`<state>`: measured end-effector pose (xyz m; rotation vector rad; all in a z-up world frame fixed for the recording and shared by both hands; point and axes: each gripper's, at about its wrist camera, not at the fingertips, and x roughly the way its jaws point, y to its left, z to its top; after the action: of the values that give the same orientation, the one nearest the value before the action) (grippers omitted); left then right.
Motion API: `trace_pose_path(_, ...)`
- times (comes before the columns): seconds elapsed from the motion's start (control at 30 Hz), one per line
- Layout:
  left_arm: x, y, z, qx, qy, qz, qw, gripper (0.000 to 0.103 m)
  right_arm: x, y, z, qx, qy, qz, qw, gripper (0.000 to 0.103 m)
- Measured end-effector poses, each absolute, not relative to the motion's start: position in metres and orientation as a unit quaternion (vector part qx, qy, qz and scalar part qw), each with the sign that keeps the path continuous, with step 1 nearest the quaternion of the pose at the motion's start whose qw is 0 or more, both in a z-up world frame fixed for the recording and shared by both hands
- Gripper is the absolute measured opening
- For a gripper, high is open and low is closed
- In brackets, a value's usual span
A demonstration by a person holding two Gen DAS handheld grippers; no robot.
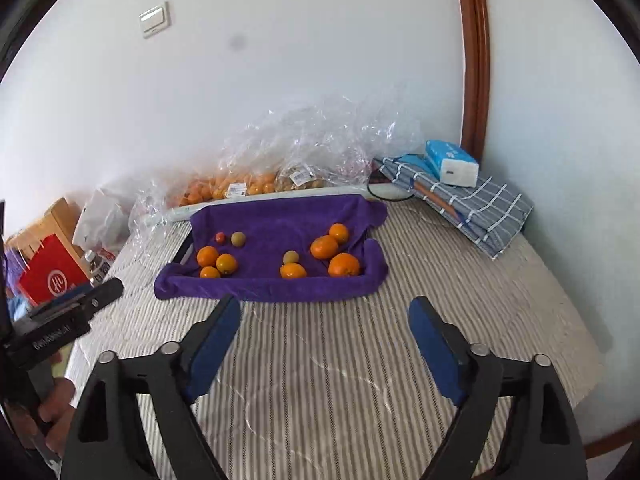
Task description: Organize fruits
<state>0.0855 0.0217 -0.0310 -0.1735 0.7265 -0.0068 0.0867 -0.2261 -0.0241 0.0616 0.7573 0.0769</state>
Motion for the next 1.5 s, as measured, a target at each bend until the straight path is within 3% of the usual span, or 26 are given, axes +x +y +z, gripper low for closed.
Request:
trace_pose_path(0.23, 0.052, 0.005, -0.025, -0.063, 0.330, 0.010, 0.942, 0.091, 0.058, -0.236, -0.025, 0.029, 0.366, 0.026, 0.930, 0.095)
trace_pose_path(1.5, 0.031, 0.004, -0.020, -0.059, 0.321, 0.015, 0.945, 0.091, 0.033, -0.240, -0.024, 0.016, 0.360, 0.020, 0.933, 0.095)
